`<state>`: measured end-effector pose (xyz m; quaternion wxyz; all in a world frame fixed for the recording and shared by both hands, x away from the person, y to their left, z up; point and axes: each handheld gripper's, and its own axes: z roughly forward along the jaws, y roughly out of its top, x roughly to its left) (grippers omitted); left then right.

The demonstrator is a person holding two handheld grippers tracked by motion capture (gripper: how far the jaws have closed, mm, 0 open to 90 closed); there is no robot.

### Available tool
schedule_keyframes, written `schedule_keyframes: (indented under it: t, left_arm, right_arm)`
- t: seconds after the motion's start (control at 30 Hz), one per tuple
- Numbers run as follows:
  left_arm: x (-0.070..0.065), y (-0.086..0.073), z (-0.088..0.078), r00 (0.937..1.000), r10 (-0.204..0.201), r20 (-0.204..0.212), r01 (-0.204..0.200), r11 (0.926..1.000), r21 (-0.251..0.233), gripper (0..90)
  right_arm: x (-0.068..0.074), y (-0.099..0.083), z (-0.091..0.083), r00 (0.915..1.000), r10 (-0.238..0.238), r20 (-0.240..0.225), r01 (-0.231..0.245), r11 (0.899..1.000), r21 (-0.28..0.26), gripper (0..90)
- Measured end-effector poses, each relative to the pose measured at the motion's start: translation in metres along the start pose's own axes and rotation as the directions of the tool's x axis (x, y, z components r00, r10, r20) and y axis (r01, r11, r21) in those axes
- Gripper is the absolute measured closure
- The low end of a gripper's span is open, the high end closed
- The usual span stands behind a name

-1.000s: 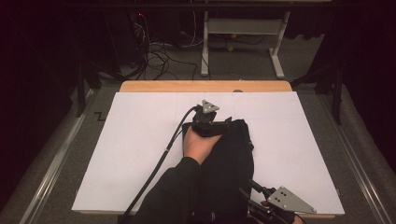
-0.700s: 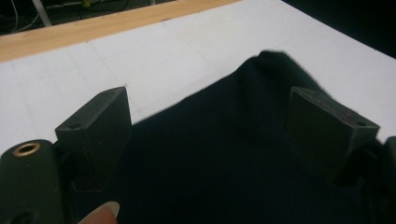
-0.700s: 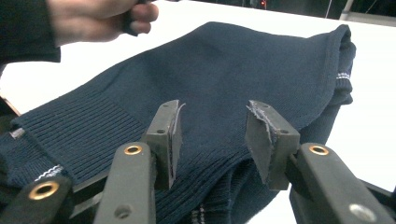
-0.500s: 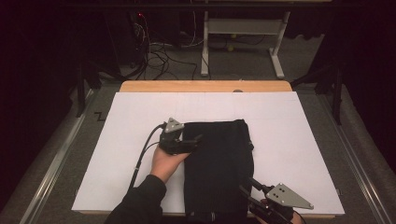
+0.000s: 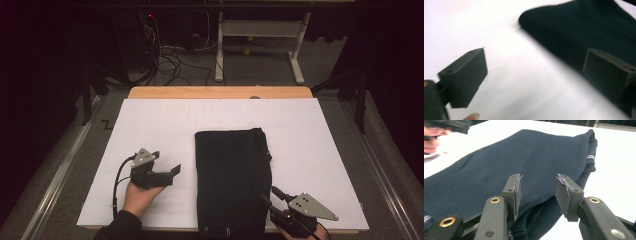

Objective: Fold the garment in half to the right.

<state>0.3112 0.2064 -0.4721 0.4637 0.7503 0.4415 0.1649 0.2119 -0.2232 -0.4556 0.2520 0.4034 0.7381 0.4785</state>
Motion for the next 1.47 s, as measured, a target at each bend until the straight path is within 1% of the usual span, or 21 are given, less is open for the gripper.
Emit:
schedule_keyframes:
  t: [0.03, 0.13, 0.23, 0.3, 0.4, 0.47, 0.5, 0.57, 0.63, 0.7, 0.77, 0.8, 0.87, 0.97, 1.0, 1.03, 1.1, 1.17, 1.27, 1.37, 1.47]
  left_arm:
    - [0.003, -0.007, -0.005, 1.0, 0.001, -0.008, -0.001, 1.0, 0.008, 1.1]
    - [0.01, -0.015, -0.016, 0.9999, -0.001, -0.015, 0.001, 0.9999, 0.01, 0.0]
    - [0.011, -0.019, -0.027, 0.9999, 0.008, -0.014, -0.008, 0.9999, -0.014, 0.0]
    - [0.01, -0.021, -0.03, 0.9999, 0.014, -0.007, -0.014, 0.9998, -0.012, 0.0]
    - [0.01, -0.021, -0.032, 0.9996, 0.021, -0.018, -0.021, 0.9997, -0.01, 0.0]
    - [0.012, -0.021, -0.036, 0.9998, 0.0, -0.018, -0.001, 0.9995, -0.031, 0.0]
    - [0.012, -0.021, -0.037, 0.9999, -0.003, -0.017, 0.002, 0.9993, -0.036, 0.0]
    - [0.011, -0.022, -0.038, 0.9999, 0.003, -0.014, -0.004, 0.9989, -0.046, 0.0]
    - [0.011, -0.022, -0.036, 0.9999, 0.009, -0.007, -0.009, 0.9986, -0.052, 0.0]
    - [0.01, -0.022, -0.033, 0.9999, 0.016, 0.004, -0.016, 0.9993, -0.035, 0.0]
    - [0.011, -0.023, -0.028, 0.9996, 0.024, 0.013, -0.024, 0.9997, -0.009, 0.0]
    - [0.011, -0.023, -0.027, 0.9997, 0.019, 0.017, -0.019, 0.9998, -0.006, 0.0]
    - [0.012, -0.023, -0.027, 0.9997, 0.011, 0.022, -0.011, 0.9999, -0.01, 0.0]
    - [0.011, -0.021, -0.031, 0.9997, 0.022, 0.012, -0.022, 0.9992, -0.034, 0.0]
    - [0.01, -0.022, -0.035, 0.9997, 0.024, 0.005, -0.024, 0.9988, -0.043, 0.0]
    - [0.01, -0.021, -0.039, 0.9998, 0.02, 0.002, -0.02, 0.9979, -0.061, 0.0]
    - [0.01, -0.022, -0.045, 0.9997, 0.021, -0.01, -0.022, 0.9961, -0.086, 0.0]
    - [0.01, -0.023, -0.047, 0.9993, 0.033, -0.016, -0.034, 0.9958, -0.085, 0.0]
    - [0.011, -0.025, -0.046, 0.9996, 0.026, -0.011, -0.026, 0.9964, -0.08, 0.0]
    - [0.009, -0.024, -0.048, 0.9993, 0.035, -0.017, -0.036, 0.9948, -0.095, 0.0]
    - [0.01, -0.022, -0.051, 0.9994, 0.033, -0.005, -0.033, 0.9942, -0.102, 0.0]
  right_arm:
    - [-0.001, 0.0, 0.0, 1.0, 0.003, 0.003, -0.003, 1.0, 0.002, 56.2]
    - [-0.005, -0.001, 0.003, 0.9998, 0.009, 0.018, -0.01, 1.0, 0.011, 55.5]
    - [-0.01, -0.002, 0.005, 0.9992, 0.016, 0.036, -0.016, 1.0, 0.018, 54.9]
    - [-0.012, -0.002, 0.006, 0.9988, 0.012, 0.047, -0.013, 1.0, 0.021, 53.9]
    - [-0.017, -0.003, 0.005, 0.9974, 0.03, 0.065, -0.031, 0.999, 0.013, 50.4]
    - [-0.022, -0.004, 0.005, 0.9967, 0.038, 0.071, -0.039, 0.999, 0.007, 45.7]
    - [-0.027, -0.005, 0.005, 0.997, 0.036, 0.068, -0.036, 0.999, 0.001, 41.6]
    - [-0.034, -0.005, 0.005, 0.9972, 0.033, 0.068, -0.032, 0.999, -0.018, 33.8]
    - [-0.042, -0.004, 0.006, 0.9961, 0.031, 0.082, -0.028, 0.999, -0.038, 27.7]
    - [-0.053, -0.002, 0.008, 0.996, 0.034, 0.083, -0.029, 0.998, -0.055, 23.1]
    - [-0.064, 0.0, 0.012, 0.9963, 0.04, 0.077, -0.035, 0.998, -0.055, 18.5]
    - [-0.071, 0.001, 0.013, 0.9955, 0.054, 0.077, -0.05, 0.997, -0.059, 16.8]
    - [-0.081, 0.003, 0.016, 0.9945, 0.057, 0.088, -0.051, 0.997, -0.064, 13.5]
    - [-0.092, 0.007, 0.016, 0.9919, 0.063, 0.11, -0.055, 0.996, -0.074, 2.5]
    - [-0.094, 0.008, 0.016, 0.9913, 0.065, 0.115, -0.057, 0.996, -0.075, 0.0]
    - [-0.095, 0.008, 0.014, 0.9901, 0.072, 0.12, -0.062, 0.995, -0.08, 0.0]
    - [-0.094, 0.006, 0.007, 0.9909, 0.077, 0.111, -0.064, 0.992, -0.109, 0.0]
    - [-0.089, 0.003, 0.0, 0.992, 0.066, 0.107, -0.052, 0.991, -0.121, 0.0]
    - [-0.082, 0.003, -0.005, 0.9933, 0.043, 0.108, -0.028, 0.99, -0.138, 0.0]
    - [-0.081, 0.004, -0.004, 0.9931, 0.04, 0.11, -0.025, 0.99, -0.138, 0.0]
    - [-0.082, 0.002, -0.003, 0.992, 0.041, 0.119, -0.025, 0.991, -0.132, 0.0]
